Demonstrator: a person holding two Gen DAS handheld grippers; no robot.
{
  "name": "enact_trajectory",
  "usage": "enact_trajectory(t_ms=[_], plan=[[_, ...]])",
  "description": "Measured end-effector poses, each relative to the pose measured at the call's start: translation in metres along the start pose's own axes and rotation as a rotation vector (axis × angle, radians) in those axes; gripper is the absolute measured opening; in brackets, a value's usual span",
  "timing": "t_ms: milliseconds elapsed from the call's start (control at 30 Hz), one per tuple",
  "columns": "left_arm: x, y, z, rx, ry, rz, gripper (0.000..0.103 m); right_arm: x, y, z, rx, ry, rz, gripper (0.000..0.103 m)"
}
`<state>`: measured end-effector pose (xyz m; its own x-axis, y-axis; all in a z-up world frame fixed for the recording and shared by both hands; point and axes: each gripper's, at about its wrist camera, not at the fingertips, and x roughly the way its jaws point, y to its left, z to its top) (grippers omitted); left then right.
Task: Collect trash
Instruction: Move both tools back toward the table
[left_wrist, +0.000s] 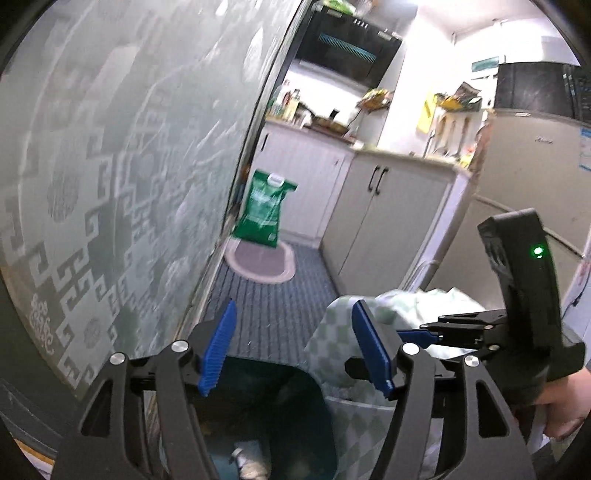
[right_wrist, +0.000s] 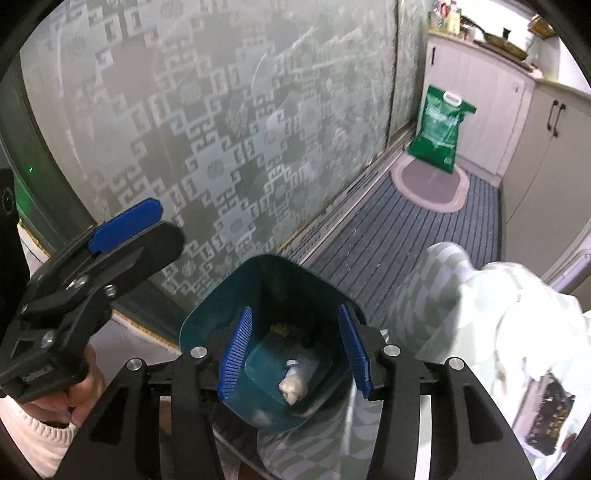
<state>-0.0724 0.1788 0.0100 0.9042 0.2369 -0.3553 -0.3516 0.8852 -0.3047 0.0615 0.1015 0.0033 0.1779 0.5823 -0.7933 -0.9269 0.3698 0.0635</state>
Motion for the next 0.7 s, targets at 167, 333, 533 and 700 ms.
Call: enact_trajectory(t_ms=[167,333,533,700], plan=[[0.001,-0.015,0.005,-0.006,-0.022,-0.037,0.068,-0.021,-0.020,-0.003,0.029,-0.043,-0.036,0.050],[0.013,-0.038,0.004,0.028,-0.001,-0.052,0.069,-0.042,-0.046,-0.011,0.070,-0.074,-0.085,0.050],[0.029,-0.071,0.001,0.108,0.043,-0.080,0.069,-0.074,-0.081,-0.028,0.123,-0.105,-0.143,0.050],[0.045,-0.102,0.000,0.160,0.072,-0.101,0.069,-0.100,-0.105,-0.044,0.162,-0.134,-0.178,0.050]])
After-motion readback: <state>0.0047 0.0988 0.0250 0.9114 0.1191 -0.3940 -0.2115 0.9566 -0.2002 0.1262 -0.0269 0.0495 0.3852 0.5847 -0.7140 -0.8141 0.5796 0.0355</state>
